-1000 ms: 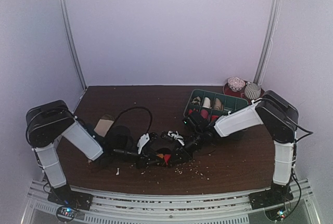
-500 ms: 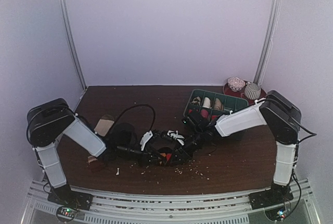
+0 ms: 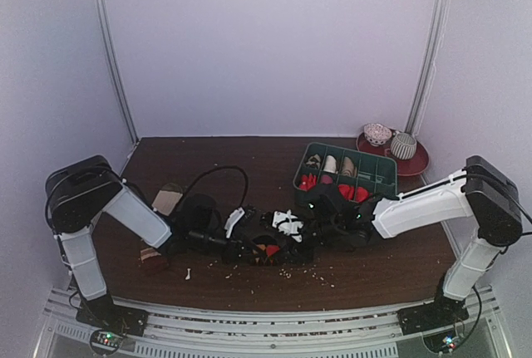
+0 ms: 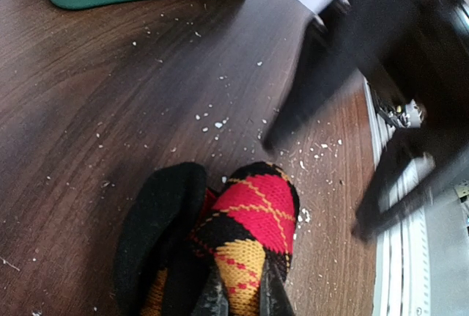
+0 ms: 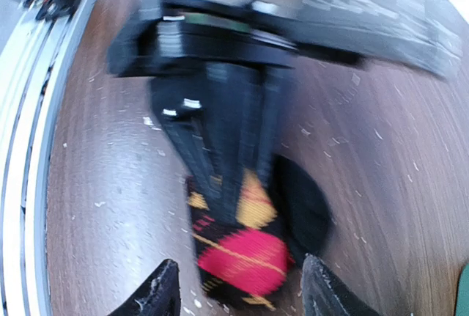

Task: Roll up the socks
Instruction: Roll a pair of socks at the center of the board.

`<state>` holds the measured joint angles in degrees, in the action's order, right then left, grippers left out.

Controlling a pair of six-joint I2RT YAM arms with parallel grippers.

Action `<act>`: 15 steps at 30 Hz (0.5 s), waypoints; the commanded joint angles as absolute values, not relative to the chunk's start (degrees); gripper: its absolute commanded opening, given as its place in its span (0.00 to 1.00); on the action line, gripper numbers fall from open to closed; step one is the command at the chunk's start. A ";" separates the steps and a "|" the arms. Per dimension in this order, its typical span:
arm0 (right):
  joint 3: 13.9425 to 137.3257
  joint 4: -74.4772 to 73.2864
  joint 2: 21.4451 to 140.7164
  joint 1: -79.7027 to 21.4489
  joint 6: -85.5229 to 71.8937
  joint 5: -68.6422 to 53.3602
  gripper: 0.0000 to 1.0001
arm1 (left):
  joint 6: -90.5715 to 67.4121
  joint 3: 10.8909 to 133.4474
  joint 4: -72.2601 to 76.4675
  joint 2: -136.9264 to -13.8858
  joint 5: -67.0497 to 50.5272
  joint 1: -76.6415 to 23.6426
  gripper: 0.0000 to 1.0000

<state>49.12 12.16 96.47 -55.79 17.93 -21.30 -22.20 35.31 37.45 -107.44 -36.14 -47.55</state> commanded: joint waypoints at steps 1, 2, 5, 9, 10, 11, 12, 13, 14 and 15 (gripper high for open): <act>49.19 12.95 99.17 -58.19 23.02 -15.76 0.58 | -23.96 31.97 14.87 -113.72 -34.44 -47.66 0.00; 49.41 13.11 99.97 -58.51 22.96 -15.23 0.58 | -23.87 32.13 14.45 -113.73 -34.51 -47.57 0.00; 49.26 15.22 101.47 -58.96 22.56 -12.32 0.56 | -23.61 32.35 13.54 -113.71 -34.98 -47.47 0.00; 48.56 17.36 101.93 -59.10 23.24 -10.06 0.56 | -23.36 32.18 12.92 -113.64 -35.79 -47.46 0.00; 48.68 17.32 102.22 -59.07 23.41 -10.45 0.56 | -23.38 32.10 12.92 -113.65 -36.06 -47.46 0.00; 49.02 17.17 102.75 -59.07 23.46 -11.24 0.56 | -23.38 32.13 12.94 -113.71 -36.32 -47.46 0.00; 49.34 16.99 103.32 -59.06 23.47 -11.60 0.55 | -23.38 32.20 12.92 -113.81 -36.63 -47.46 0.00; 49.69 16.65 104.00 -59.12 23.47 -12.48 0.55 | -23.38 32.17 13.06 -113.88 -36.96 -47.46 0.00; 50.14 16.11 104.83 -59.09 23.40 -13.03 0.54 | -23.38 32.10 13.30 -113.90 -37.34 -47.44 0.00; 50.36 15.63 105.58 -59.13 23.32 -13.47 0.53 | -23.38 32.12 13.43 -113.97 -37.69 -47.38 0.00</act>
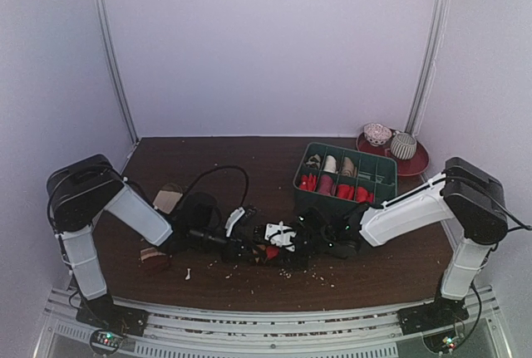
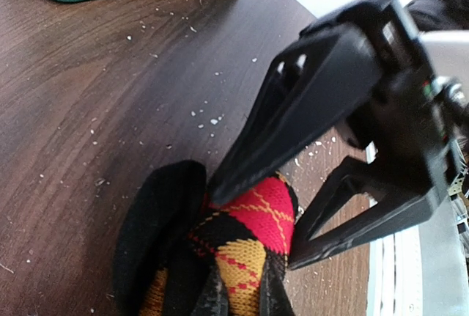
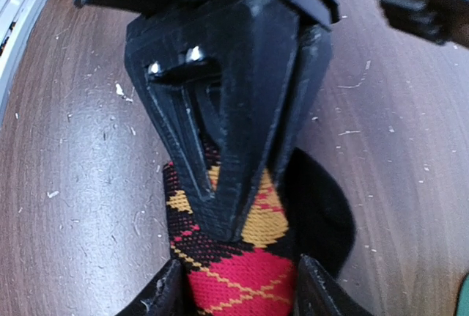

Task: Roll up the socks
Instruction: Roll a pair of socks at the center of the board.

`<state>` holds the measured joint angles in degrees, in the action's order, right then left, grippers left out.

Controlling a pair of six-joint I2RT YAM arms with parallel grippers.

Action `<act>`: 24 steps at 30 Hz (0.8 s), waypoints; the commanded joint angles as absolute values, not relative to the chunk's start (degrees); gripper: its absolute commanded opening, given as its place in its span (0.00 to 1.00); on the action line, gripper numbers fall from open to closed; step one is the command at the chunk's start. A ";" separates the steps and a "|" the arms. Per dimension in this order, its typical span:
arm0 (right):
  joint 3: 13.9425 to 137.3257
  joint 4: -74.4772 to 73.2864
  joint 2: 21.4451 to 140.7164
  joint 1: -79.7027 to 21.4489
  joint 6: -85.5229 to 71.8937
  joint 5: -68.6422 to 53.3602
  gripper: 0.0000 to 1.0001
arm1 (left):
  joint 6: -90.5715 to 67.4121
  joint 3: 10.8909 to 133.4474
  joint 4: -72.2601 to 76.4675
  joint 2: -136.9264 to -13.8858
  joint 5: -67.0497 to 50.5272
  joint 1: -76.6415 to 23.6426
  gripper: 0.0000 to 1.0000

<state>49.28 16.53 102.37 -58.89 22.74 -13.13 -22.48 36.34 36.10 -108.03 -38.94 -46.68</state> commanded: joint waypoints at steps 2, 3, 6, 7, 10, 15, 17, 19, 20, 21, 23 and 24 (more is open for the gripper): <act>50.21 15.45 106.80 -59.09 23.17 -13.90 0.53 | -23.25 32.12 13.46 -114.07 -38.16 -47.37 0.00; 50.11 15.36 107.44 -59.09 22.93 -13.97 0.52 | -23.06 32.10 13.45 -114.19 -38.39 -47.37 0.00; 50.50 14.50 108.67 -59.07 22.00 -15.22 0.44 | -22.62 32.08 13.89 -114.51 -38.89 -47.37 0.00; 50.98 13.56 108.90 -59.06 21.67 -16.11 0.39 | -22.53 32.00 14.22 -114.48 -38.83 -47.37 0.00; 53.46 7.84 109.57 -59.04 19.82 -19.54 0.31 | -20.75 31.87 16.16 -112.46 -38.54 -47.37 0.00; 56.78 -3.77 110.75 -58.34 16.26 -26.30 0.27 | -14.47 30.01 19.31 -98.64 -30.04 -47.37 0.34; 56.86 -6.49 111.12 -57.69 14.77 -29.73 0.27 | -11.37 27.60 22.21 -92.34 -27.25 -47.37 0.42; 57.66 -8.76 112.13 -56.73 12.60 -32.51 0.27 | -8.72 24.69 27.04 -86.98 -26.31 -47.37 0.48; 58.43 -10.18 112.96 -56.21 11.80 -33.63 0.27 | -7.55 23.52 29.28 -85.27 -26.34 -47.37 0.51; 59.50 -12.16 114.07 -55.82 10.90 -34.16 0.27 | -6.59 22.85 30.84 -84.21 -26.32 -47.37 0.52; 61.82 -16.68 115.99 -55.25 9.74 -35.42 0.27 | -5.41 22.30 33.28 -83.71 -27.07 -47.37 0.56; 62.94 -18.49 116.89 -55.11 9.22 -35.91 0.27 | -5.14 21.95 34.90 -83.93 -27.71 -47.43 0.59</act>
